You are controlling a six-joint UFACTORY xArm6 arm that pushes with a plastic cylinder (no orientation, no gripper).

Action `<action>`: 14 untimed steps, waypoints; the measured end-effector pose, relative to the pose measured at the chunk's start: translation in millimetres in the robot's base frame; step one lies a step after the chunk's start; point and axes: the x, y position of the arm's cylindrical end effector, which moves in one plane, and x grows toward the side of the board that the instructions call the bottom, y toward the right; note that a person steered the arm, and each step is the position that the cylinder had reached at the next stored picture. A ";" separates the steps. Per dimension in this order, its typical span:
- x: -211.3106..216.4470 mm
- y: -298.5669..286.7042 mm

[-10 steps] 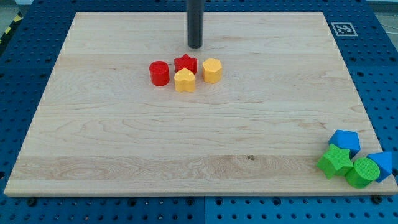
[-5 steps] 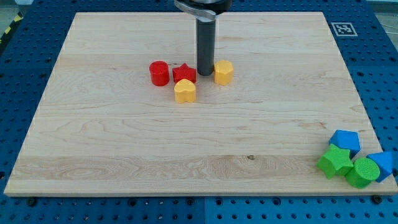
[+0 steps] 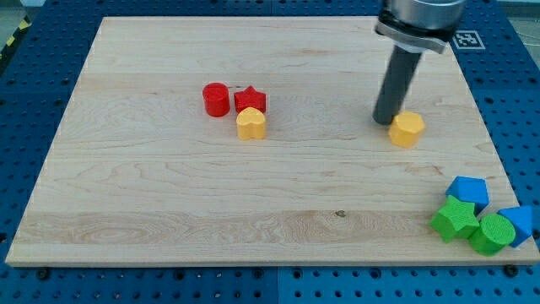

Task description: Place the yellow hexagon on the top of the blue triangle

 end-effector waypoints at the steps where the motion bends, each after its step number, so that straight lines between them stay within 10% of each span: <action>1: 17.3 34.3; 14: 80.9 126.2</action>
